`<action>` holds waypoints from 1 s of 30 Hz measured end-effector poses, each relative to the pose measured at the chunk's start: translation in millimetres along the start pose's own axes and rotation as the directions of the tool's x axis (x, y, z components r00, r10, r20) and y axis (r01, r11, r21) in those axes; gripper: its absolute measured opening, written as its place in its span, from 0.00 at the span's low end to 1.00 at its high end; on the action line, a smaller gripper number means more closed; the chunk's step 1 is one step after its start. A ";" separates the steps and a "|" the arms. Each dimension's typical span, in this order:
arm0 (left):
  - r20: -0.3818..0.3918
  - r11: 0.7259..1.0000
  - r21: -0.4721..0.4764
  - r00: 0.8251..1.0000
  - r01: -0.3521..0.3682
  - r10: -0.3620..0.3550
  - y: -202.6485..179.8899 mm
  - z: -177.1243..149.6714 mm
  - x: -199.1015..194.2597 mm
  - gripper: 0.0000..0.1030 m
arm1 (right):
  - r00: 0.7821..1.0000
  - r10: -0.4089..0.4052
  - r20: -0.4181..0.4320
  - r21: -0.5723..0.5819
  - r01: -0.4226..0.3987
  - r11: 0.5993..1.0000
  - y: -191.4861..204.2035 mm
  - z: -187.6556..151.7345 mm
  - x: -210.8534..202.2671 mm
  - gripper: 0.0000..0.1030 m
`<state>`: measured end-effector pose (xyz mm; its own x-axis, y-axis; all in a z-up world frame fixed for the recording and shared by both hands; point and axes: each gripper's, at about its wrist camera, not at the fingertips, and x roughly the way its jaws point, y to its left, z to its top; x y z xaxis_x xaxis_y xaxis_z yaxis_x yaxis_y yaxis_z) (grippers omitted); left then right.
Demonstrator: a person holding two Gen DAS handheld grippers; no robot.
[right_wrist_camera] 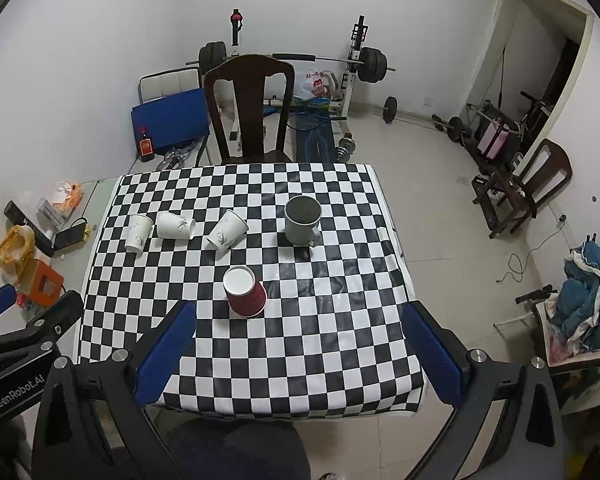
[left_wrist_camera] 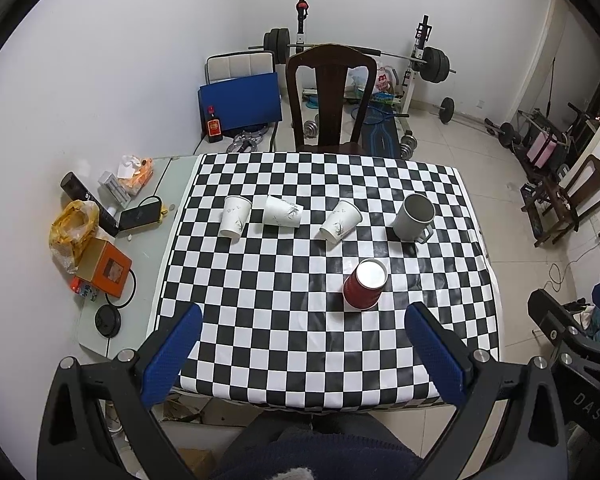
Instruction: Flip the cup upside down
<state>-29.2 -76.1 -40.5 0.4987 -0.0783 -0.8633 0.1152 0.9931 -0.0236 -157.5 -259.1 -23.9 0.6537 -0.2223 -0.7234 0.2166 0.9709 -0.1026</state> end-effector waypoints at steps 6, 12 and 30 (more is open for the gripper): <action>0.002 1.000 -0.008 1.000 -0.003 0.003 2.8 -0.8 -4.8 1.00 | 1.000 0.005 -0.002 0.003 -0.005 1.000 -0.2 1.8 3.4 1.00; -0.004 1.000 -0.012 1.000 -0.003 0.003 7.6 1.6 -7.9 1.00 | 1.000 0.016 -0.008 -0.007 -0.016 1.000 -1.2 5.9 9.8 1.00; -0.011 1.000 0.003 1.000 -0.004 0.004 18.3 7.7 -10.7 1.00 | 1.000 0.025 -0.016 -0.007 -0.026 1.000 2.0 11.4 13.5 1.00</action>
<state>-25.9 -57.8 -27.8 0.4898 -0.0733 -0.8688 0.1156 0.9931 -0.0186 -140.0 -261.2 -26.1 0.6474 -0.1961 -0.7365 0.1947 0.9768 -0.0889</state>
